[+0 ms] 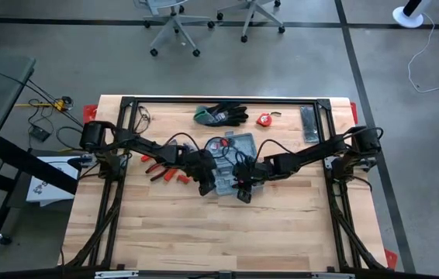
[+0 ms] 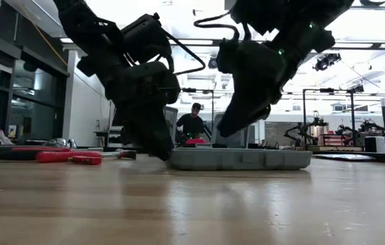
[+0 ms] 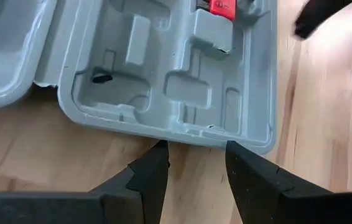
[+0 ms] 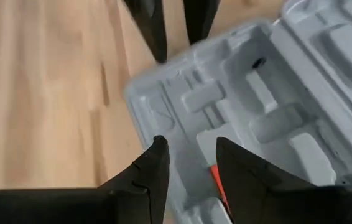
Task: Prefit tool cases
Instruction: Remove the screwdriver bit set from the gray tool case
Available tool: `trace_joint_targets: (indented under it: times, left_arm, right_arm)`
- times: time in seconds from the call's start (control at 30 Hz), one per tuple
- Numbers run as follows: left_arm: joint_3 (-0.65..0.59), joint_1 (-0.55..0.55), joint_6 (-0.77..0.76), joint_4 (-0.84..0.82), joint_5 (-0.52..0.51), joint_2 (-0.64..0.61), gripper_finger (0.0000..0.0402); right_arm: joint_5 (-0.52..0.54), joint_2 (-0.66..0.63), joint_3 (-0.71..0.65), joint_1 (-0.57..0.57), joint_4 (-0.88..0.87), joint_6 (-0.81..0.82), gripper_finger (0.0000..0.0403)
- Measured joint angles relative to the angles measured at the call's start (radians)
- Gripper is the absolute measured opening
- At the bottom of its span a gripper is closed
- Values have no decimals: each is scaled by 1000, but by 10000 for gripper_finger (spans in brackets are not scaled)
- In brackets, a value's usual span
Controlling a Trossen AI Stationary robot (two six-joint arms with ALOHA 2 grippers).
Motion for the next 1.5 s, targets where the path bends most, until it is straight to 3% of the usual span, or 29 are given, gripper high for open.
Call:
trace_joint_targets:
  times: [0.23, 0.7, 1.13, 1.23, 1.33, 1.5]
  left_arm:
    - [-2, 0, 1, -9, -20, 14, 149]
    - [0, 8, 1, 32, -52, 14, 149]
    - [0, 24, -15, 39, -40, 14, 149]
    - [0, 26, -19, 45, -31, 14, 149]
    - [0, 26, -18, 47, -31, 13, 149]
    - [0, 26, -18, 46, -34, 13, 149]
  right_arm:
    - [57, 2, 0, -23, -183, -81, 126]
    - [-5, 9, 0, -53, -167, -246, 126]
    - [-25, 74, 4, -54, -142, -243, 124]
    - [-30, 74, 6, -60, -180, -221, 95]
    - [-29, 73, 6, -57, -204, -216, 37]
    - [-29, 70, 5, -51, -203, -133, 35]
